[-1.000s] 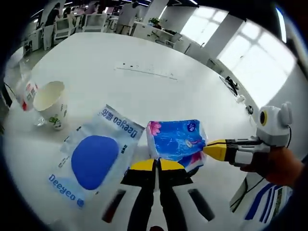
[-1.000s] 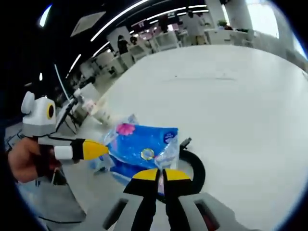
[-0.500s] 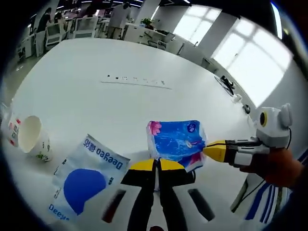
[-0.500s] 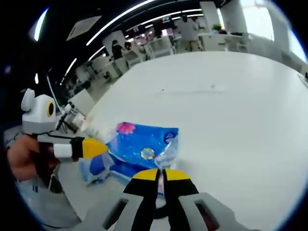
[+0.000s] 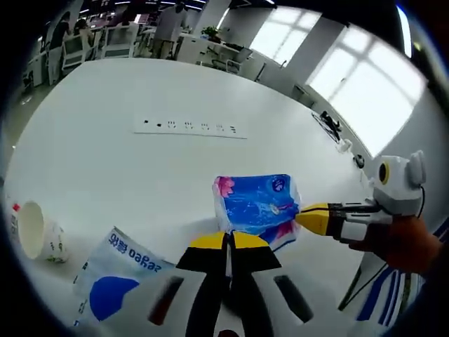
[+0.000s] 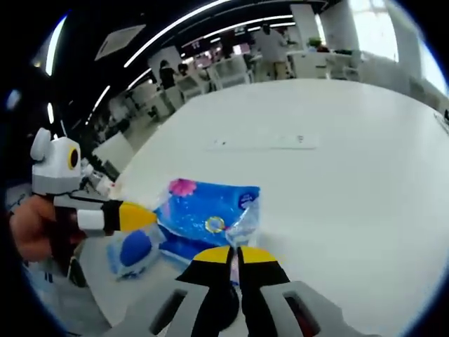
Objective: Arrange the tabletop items into an orderly group along one side of the table until the central work area is clear of visible clutter.
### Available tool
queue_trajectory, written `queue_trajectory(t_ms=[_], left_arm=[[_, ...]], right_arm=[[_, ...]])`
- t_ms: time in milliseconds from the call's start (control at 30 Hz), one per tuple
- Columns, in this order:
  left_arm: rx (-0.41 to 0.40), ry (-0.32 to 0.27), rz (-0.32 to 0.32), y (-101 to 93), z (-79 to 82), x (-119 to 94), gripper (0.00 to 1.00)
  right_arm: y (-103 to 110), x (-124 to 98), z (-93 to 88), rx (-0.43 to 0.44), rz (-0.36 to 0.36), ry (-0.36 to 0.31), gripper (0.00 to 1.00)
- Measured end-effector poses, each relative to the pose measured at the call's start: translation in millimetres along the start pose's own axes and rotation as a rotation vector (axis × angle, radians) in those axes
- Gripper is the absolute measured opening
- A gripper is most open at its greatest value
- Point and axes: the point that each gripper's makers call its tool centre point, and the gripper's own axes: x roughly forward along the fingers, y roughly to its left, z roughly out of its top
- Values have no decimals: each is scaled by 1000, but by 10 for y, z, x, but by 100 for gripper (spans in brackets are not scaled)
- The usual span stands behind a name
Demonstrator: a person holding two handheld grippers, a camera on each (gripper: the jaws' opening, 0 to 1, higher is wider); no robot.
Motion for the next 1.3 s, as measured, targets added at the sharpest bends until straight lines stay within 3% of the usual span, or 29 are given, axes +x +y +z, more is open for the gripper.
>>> queue_trajectory(t_ms=[500, 833, 1033, 1300], left_arm=[[-14, 13, 7, 15, 96, 284, 0], [-31, 53, 28, 131, -41, 496, 0], [-55, 67, 35, 182, -84, 563, 0], [-88, 62, 34, 229, -75, 620, 0]], right_arm=[[-202, 169, 7, 13, -13, 22, 0], [-337, 377, -175, 28, -16, 66, 0], [-356, 391, -211, 31, -14, 81, 0], [-371, 436, -132, 34, -10, 76, 0]])
